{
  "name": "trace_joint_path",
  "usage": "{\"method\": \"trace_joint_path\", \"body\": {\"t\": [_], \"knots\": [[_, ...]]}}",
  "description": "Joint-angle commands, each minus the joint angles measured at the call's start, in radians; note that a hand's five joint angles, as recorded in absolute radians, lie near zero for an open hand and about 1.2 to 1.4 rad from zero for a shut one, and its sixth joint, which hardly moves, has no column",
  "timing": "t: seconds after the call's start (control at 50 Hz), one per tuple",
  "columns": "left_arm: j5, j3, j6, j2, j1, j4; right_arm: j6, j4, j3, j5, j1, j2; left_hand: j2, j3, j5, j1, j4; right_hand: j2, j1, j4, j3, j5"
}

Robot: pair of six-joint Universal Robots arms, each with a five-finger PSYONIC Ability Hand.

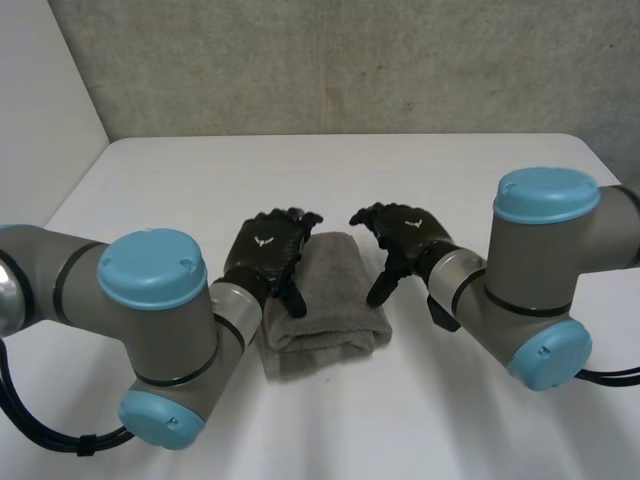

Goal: Fold the towel.

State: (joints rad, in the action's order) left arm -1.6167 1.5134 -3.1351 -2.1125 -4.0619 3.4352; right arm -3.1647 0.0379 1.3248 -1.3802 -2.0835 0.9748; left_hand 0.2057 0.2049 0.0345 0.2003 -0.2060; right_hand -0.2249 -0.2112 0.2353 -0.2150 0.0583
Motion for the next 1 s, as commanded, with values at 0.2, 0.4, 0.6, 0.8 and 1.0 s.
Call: {"method": "trace_joint_path", "body": {"t": [0.2,0.4,0.6,0.8,1.0], "knots": [[-0.040,0.100,-0.019,-0.004,-0.066,-0.070,0.173,-0.023,-0.073,0.015,-0.018,-0.159,0.028,0.029,0.025,0.034,-0.028,0.050,0.037,-0.061,0.040,-0.058],[-0.040,0.119,-0.019,0.134,-0.048,-0.074,0.192,-0.018,-0.047,-0.105,-0.009,0.039,0.025,0.026,0.022,0.031,-0.025,0.050,0.037,-0.061,0.040,-0.058],[-0.039,0.016,-0.017,0.374,-0.112,-0.190,0.201,-0.007,0.031,-0.177,0.095,0.301,-0.004,-0.003,-0.007,0.002,0.004,0.050,0.037,-0.061,0.040,-0.058],[-0.026,-0.027,-0.014,0.502,-0.201,-0.318,0.200,-0.001,0.165,-0.161,0.151,0.482,-0.027,-0.027,-0.031,-0.022,0.028,0.050,0.037,-0.061,0.040,-0.058],[-0.008,0.031,-0.005,0.499,-0.261,-0.317,0.200,-0.001,0.205,-0.097,0.177,0.490,-0.030,-0.030,-0.034,-0.025,0.031,0.050,0.037,-0.061,0.040,-0.058]]}}
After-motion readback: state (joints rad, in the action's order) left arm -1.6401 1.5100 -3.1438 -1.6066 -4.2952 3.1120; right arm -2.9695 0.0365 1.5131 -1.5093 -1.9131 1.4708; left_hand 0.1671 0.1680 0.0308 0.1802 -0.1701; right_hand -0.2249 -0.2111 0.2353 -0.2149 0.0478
